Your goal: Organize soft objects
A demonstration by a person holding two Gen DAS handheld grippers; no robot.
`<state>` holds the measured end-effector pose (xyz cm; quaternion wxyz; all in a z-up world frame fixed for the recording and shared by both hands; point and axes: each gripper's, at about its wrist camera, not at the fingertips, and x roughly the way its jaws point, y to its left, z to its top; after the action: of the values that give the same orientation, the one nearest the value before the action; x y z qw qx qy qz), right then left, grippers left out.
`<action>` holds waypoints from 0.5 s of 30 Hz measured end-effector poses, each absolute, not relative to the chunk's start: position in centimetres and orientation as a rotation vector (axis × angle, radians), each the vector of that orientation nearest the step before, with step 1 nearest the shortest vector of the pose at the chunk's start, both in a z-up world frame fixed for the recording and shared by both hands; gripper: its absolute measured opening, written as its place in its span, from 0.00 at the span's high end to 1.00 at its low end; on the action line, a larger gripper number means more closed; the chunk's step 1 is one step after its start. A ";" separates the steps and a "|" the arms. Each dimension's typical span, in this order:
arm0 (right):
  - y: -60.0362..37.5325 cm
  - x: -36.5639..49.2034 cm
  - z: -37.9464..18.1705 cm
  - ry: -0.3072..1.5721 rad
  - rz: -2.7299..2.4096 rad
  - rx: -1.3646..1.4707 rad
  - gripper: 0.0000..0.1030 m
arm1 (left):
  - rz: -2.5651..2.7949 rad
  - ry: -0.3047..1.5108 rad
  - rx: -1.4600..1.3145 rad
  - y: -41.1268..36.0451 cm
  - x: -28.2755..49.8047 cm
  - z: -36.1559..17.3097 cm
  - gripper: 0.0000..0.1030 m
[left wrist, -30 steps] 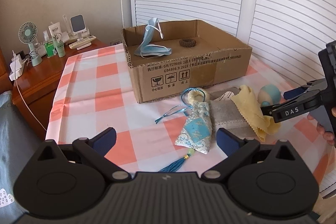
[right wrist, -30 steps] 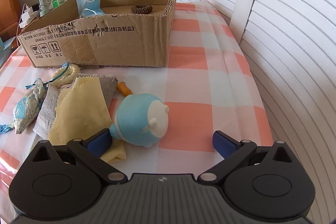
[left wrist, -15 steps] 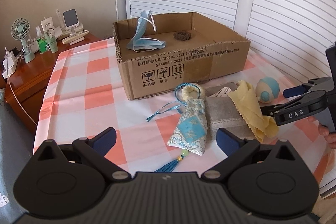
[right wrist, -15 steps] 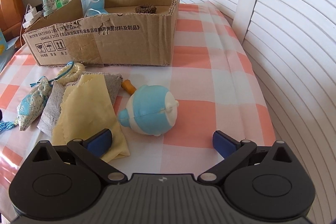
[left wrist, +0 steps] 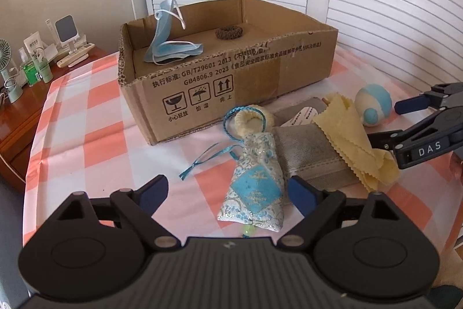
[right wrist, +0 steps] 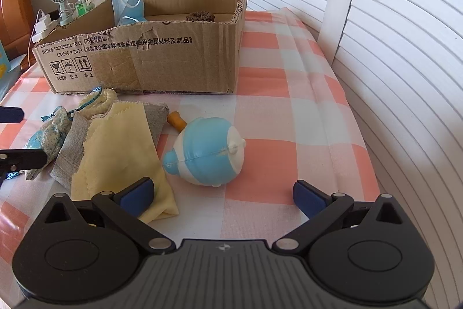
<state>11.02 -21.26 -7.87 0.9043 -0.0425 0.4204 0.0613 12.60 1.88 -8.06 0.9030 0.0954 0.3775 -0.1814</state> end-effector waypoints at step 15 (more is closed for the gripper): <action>-21.2 10.5 -7.9 0.842 0.113 -0.088 0.00 | -0.411 0.803 0.216 1.4 12.3 -8.2 0.67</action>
<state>10.46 -21.22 -7.91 0.9101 -0.0428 0.4084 0.0548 12.31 1.37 -8.15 0.8944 0.1044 0.3872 -0.1982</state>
